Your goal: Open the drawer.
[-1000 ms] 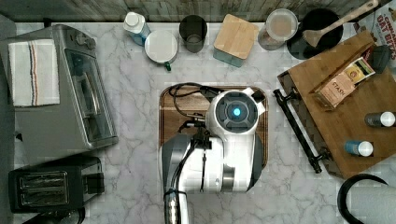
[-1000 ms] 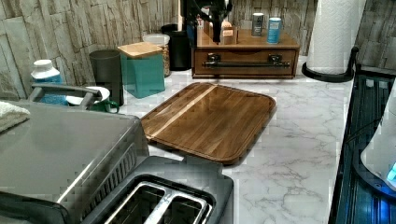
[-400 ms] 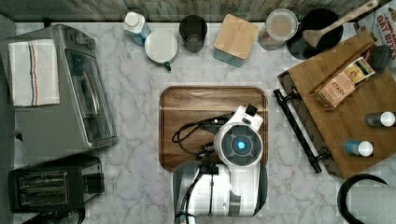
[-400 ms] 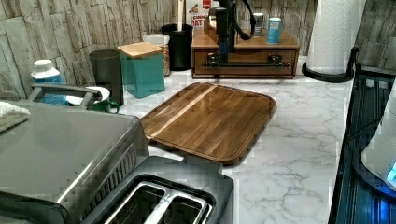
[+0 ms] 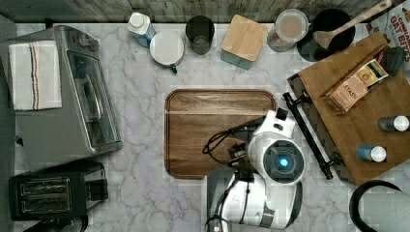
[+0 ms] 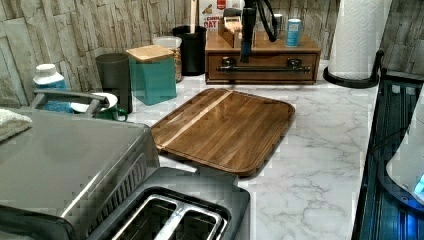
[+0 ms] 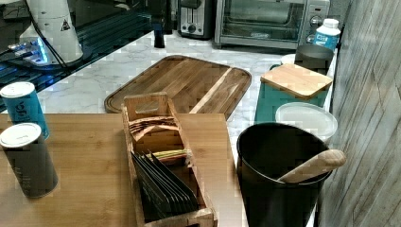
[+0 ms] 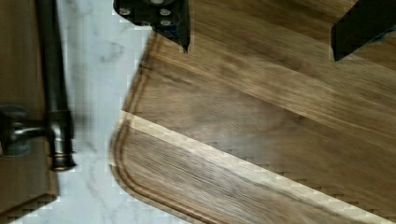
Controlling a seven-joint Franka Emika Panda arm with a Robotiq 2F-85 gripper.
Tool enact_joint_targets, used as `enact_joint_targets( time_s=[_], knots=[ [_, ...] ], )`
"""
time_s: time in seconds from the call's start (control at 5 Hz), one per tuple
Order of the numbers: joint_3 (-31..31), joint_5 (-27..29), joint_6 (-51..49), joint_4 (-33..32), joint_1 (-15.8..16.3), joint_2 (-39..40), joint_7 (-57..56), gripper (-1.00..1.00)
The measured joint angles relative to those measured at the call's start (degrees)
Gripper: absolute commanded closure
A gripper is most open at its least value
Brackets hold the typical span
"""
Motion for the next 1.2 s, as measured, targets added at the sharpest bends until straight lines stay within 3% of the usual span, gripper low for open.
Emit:
enact_joint_targets(
  time_s=[0.4,0.8,1.2],
  knots=[
    [-5.14,0.03,8.76,-0.45,-1.47,1.37,-15.33,-1.0],
    [-9.9,2.44,12.31,-0.34,-1.15,8.01,-26.41,-1.0],
    [-12.12,14.73,10.55,-0.34,-1.28,14.5,-38.38,-1.0]
  ],
)
